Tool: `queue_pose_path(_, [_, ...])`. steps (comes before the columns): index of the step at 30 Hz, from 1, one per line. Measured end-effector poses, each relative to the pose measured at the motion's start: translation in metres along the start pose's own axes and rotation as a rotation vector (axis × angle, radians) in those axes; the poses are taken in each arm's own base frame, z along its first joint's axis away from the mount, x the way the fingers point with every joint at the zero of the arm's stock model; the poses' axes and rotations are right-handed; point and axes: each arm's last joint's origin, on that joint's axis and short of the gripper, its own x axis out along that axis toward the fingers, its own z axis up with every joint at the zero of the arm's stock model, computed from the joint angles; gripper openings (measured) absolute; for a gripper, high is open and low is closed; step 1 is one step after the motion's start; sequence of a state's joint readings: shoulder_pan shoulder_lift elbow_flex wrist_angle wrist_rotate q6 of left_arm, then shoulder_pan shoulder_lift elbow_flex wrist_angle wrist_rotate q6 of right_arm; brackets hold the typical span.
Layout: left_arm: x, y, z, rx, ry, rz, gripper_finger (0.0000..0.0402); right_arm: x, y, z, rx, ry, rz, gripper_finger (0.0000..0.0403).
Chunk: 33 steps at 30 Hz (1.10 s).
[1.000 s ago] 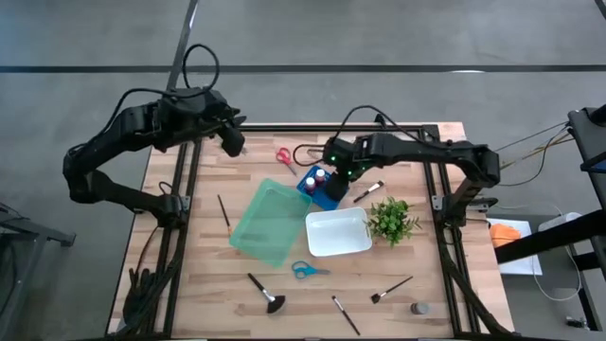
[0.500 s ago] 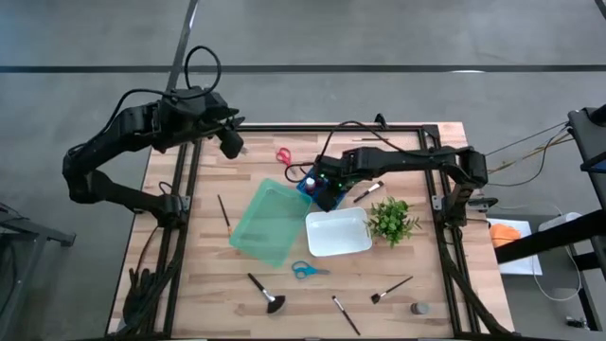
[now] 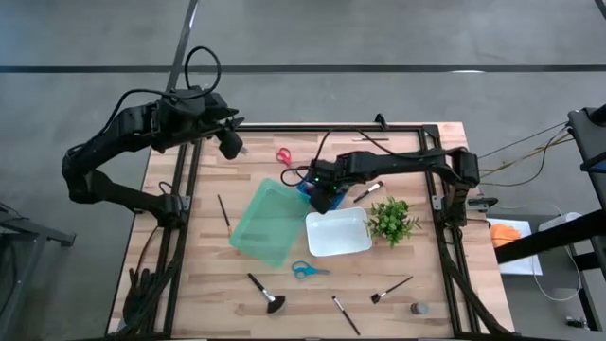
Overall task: Pick & Place Paint Supplies
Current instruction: Put the yellow paint bottle into the blue bin
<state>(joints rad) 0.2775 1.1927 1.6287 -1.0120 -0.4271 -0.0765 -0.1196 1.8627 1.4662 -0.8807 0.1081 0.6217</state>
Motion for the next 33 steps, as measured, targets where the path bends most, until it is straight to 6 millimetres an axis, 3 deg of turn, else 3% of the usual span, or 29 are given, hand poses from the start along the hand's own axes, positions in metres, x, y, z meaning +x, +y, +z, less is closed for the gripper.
queue_pose_path(33, [-0.0002, 0.0000, -0.0012, 0.004, 0.011, -0.001, 0.0124, 0.0043, -0.0009, -0.0007, -0.063, -0.018, -0.015, 0.0108])
